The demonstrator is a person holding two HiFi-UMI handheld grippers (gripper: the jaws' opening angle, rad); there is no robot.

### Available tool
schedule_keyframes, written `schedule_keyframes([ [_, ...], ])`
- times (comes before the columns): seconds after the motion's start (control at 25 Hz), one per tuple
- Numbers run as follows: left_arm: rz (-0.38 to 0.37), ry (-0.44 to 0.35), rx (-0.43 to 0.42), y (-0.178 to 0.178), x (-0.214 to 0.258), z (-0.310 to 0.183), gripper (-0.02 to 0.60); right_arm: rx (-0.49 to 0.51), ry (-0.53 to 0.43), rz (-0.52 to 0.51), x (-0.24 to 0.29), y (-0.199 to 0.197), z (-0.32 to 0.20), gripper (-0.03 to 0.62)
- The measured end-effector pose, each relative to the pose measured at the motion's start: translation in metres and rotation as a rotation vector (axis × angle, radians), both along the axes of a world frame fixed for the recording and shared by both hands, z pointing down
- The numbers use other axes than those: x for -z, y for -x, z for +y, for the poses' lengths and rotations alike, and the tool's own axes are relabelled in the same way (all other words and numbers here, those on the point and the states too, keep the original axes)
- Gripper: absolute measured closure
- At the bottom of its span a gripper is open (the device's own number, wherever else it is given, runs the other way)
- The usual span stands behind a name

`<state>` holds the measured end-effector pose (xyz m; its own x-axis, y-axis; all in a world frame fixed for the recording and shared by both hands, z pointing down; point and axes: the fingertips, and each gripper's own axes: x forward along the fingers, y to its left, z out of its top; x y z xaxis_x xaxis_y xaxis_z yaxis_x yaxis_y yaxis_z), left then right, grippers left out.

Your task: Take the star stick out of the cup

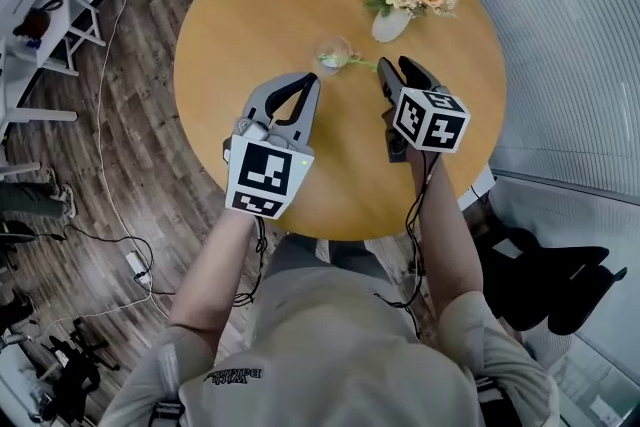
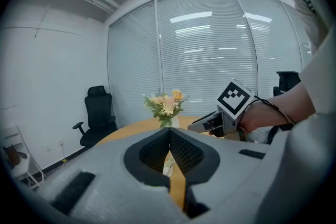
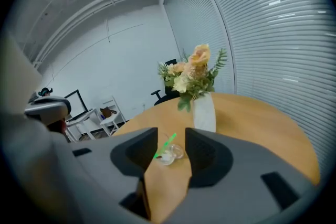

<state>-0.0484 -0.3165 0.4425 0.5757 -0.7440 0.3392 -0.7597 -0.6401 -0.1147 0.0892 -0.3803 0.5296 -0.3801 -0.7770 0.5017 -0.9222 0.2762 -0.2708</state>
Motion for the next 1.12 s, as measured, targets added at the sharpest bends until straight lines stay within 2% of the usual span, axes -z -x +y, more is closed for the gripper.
schedule_keyframes([
  [0.16,-0.001,0.022,-0.001,-0.001,-0.008,0.002,0.561,0.012,0.046,-0.005,-0.018,0.006,-0.001,0.431],
  [0.24,0.005,0.025,-0.002,-0.002,-0.008,0.004,0.561,0.038,0.058,0.025,-0.024,0.009,-0.001,0.488],
  [0.36,-0.003,0.034,-0.002,-0.001,-0.013,0.008,0.561,0.063,0.044,0.054,-0.026,0.012,-0.005,0.536],
  [0.56,-0.013,0.040,0.012,0.004,-0.012,0.014,0.561,0.100,0.019,0.049,-0.018,0.016,-0.004,0.554],
  [0.92,-0.007,-0.021,0.042,0.017,0.024,0.027,0.561,0.138,-0.095,0.092,0.047,0.020,0.016,0.557],
  [1.12,0.005,-0.078,0.048,0.017,0.055,0.036,0.561,0.129,-0.191,0.090,0.103,0.009,0.031,0.557],
])
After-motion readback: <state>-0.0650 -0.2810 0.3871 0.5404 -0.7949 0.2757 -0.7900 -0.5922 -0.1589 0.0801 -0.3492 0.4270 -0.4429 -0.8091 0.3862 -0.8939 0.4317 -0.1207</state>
